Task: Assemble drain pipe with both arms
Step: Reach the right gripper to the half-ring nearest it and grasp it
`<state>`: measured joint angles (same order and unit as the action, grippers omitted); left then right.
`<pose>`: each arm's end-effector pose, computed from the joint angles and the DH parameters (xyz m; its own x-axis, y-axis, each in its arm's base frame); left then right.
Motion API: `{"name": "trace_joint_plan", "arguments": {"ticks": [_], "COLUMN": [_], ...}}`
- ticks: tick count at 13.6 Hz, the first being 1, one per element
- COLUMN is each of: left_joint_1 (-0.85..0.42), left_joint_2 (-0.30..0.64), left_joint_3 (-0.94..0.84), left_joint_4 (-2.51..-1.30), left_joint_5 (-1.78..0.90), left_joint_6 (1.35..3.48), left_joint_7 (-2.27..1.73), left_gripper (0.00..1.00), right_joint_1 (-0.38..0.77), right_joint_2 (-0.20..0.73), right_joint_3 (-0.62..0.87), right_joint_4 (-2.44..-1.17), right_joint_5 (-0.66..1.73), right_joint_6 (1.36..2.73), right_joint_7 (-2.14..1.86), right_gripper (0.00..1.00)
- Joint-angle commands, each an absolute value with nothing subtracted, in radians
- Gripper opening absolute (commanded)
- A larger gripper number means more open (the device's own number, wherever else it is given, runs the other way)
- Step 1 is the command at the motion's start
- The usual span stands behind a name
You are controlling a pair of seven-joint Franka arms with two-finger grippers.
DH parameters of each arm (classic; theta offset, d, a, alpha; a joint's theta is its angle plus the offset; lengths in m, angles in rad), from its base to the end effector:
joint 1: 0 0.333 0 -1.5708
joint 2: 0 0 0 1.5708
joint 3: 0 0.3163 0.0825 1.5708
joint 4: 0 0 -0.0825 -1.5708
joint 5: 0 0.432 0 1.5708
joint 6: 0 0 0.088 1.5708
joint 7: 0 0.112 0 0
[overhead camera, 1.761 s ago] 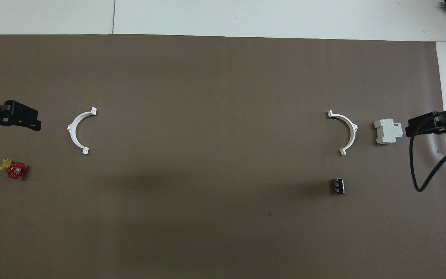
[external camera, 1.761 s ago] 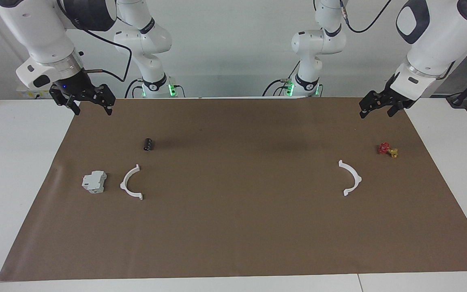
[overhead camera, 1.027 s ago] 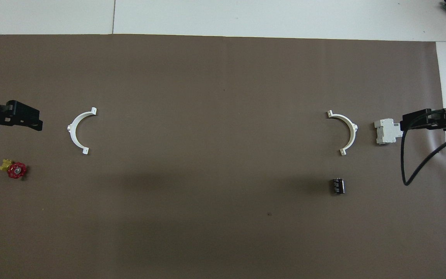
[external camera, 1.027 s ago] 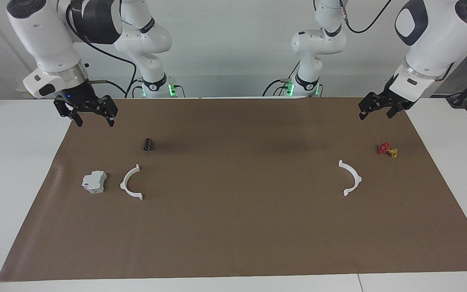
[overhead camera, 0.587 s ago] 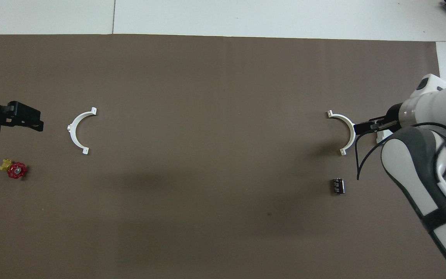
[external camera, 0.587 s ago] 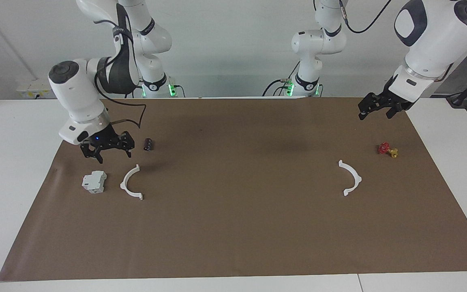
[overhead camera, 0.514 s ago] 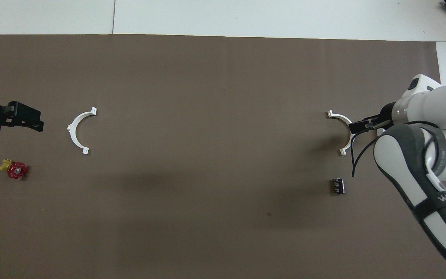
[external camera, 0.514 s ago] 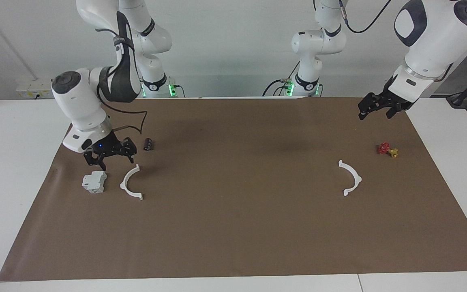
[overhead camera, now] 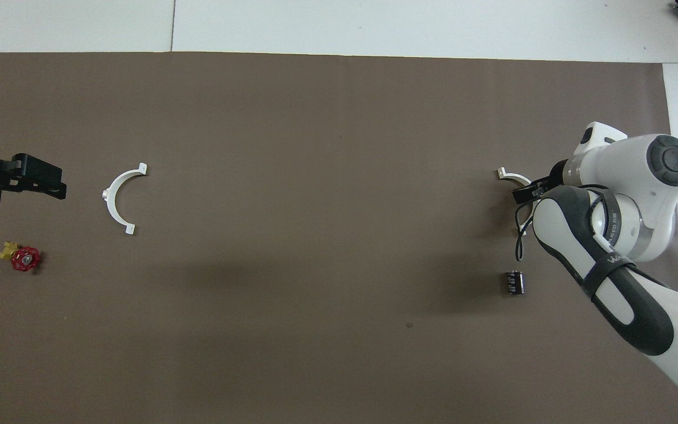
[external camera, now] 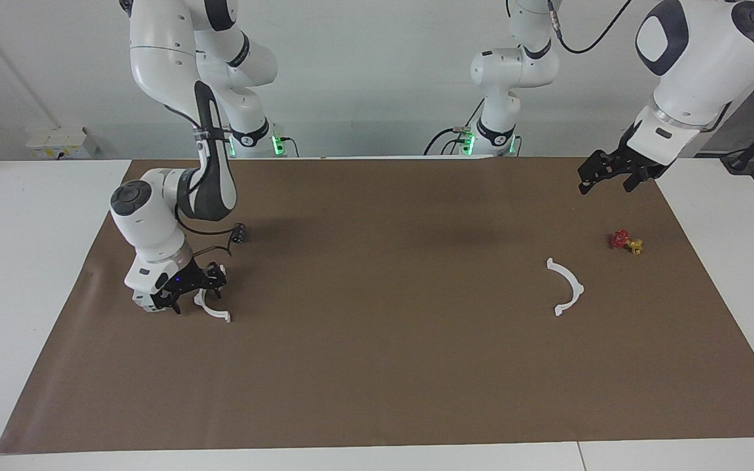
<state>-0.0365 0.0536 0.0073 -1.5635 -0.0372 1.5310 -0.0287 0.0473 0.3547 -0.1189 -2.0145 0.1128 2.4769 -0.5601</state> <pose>0.6123 -0.0223 0.5878 0.9962 -0.0019 -0.0870 0.0011 -0.9994 0.0343 0.6459 -0.0451 0.2488 0.9094 0.4003 0.1131 0.4000 -0.9161 0.0264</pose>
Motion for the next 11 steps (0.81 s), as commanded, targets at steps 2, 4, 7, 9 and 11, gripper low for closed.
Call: {"name": "trace_joint_plan", "arguments": {"ticks": [2,4,7,9,11], "left_joint_1": [-0.051,-0.051,-0.051,-0.051,-0.051], "left_joint_2": [0.021,0.021,0.014,0.014,0.014], "left_joint_3": [0.018,0.018,0.018,0.018,0.018], "left_joint_4": [-1.606,-1.606,-1.618,-1.621,-1.621], "left_joint_5": [-0.048,-0.048,-0.048,-0.048,-0.048], "left_joint_6": [1.555,1.558,1.569,1.571,1.572], "left_joint_7": [-0.028,-0.028,-0.028,-0.028,-0.028], "left_gripper": [1.0,1.0,1.0,1.0,1.0], "right_joint_1": [0.022,0.026,0.037,0.04,0.07], "right_joint_2": [0.35,0.348,0.35,0.348,0.348], "right_joint_3": [-0.112,-0.112,-0.112,-0.11,-0.103], "right_joint_4": [-2.037,-2.037,-2.014,-1.953,-1.889], "right_joint_5": [0.15,0.152,0.152,0.152,0.149], "right_joint_6": [2.488,2.48,2.439,2.355,2.277], "right_joint_7": [-0.603,-0.598,-0.566,-0.557,-0.494], "right_gripper": [0.59,0.25,0.0,0.0,0.0]}}
